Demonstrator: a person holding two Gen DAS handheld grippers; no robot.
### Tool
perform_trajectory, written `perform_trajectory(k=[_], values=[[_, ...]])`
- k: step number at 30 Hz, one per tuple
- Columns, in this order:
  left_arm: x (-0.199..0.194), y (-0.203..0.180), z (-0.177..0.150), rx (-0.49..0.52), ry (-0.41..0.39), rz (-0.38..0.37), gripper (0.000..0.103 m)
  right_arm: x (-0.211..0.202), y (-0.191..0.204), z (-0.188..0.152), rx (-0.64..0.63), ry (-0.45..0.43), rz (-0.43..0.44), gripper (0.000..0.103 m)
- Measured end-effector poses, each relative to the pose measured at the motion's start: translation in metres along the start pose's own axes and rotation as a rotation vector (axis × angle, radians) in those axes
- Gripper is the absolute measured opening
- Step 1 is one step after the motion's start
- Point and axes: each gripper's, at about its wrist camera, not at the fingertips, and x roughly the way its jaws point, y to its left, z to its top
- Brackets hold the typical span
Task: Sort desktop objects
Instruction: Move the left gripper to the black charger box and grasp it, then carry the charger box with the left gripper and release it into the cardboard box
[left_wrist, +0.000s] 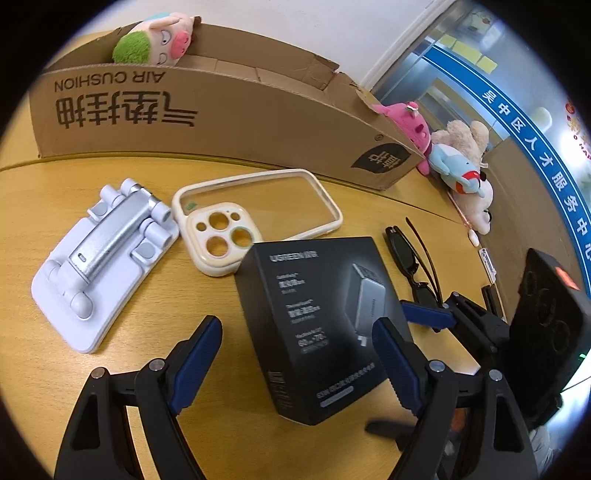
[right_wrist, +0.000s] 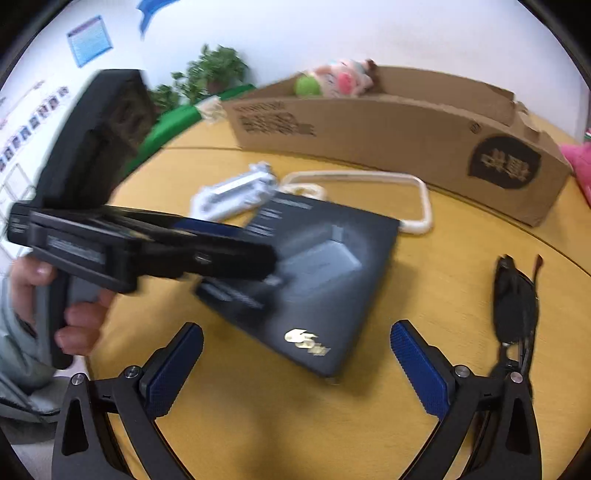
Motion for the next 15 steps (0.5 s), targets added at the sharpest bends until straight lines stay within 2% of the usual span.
perform_trajectory(k=[6,10,15], values=[[0.013,-0.005,-0.002,0.010,0.043,-0.085,0.067,0.014,0.008,0.004,-0.038,0.014,-0.067,0.103],[0.010,-0.010,-0.003,0.031,0.025,-0.063,0.065,0.015,0.014,0.002,-0.022,0.002,-0.089,0.102],[-0.017,-0.023,0.008,0.075,-0.059,-0.076,0.064,-0.013,0.024,0.013,-0.036,-0.105,-0.120,0.101]])
